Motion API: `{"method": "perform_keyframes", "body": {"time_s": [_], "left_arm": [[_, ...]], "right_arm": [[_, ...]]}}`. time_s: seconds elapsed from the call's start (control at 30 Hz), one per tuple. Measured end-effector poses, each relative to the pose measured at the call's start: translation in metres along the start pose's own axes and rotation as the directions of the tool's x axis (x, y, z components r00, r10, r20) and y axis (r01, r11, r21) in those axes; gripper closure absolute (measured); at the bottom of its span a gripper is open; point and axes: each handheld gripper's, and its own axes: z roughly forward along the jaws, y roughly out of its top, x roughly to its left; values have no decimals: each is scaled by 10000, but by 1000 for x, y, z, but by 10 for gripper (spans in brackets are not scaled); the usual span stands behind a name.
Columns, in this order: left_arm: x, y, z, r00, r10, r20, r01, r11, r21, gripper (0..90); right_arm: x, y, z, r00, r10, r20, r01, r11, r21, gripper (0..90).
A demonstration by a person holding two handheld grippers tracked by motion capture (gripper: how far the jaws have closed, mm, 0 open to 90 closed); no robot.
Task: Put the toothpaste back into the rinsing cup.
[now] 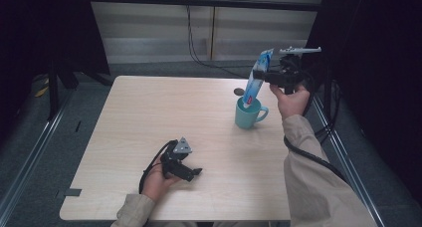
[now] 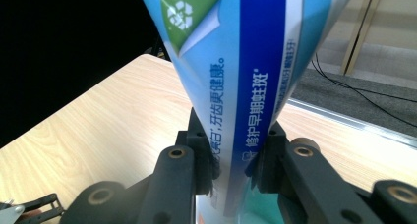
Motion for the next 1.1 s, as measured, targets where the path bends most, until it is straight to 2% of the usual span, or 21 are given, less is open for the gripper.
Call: {"method": "perform_keyframes", "body": {"time_s": [0.47, 0.83, 1.0, 1.1], "left_arm": [[0, 0, 0, 10000, 33, -67, -33, 10000, -54, 88], [0, 0, 0, 10000, 19, -58, -19, 10000, -87, 99], [0, 0, 0, 10000, 6, -65, -7, 10000, -83, 100], [0, 0, 0, 10000, 3, -74, -3, 10000, -87, 104]], "right_arm": [[-11, -2, 9, 9991, 0, 414, -4, 10000, 92, 745], [-18, -19, 26, 9985, 150, 517, -173, 9988, 453, 744], [-19, -25, 31, 9965, 137, 826, -182, 9984, 543, 743], [-21, -28, 34, 9967, 219, 776, -263, 9980, 569, 744]]}}
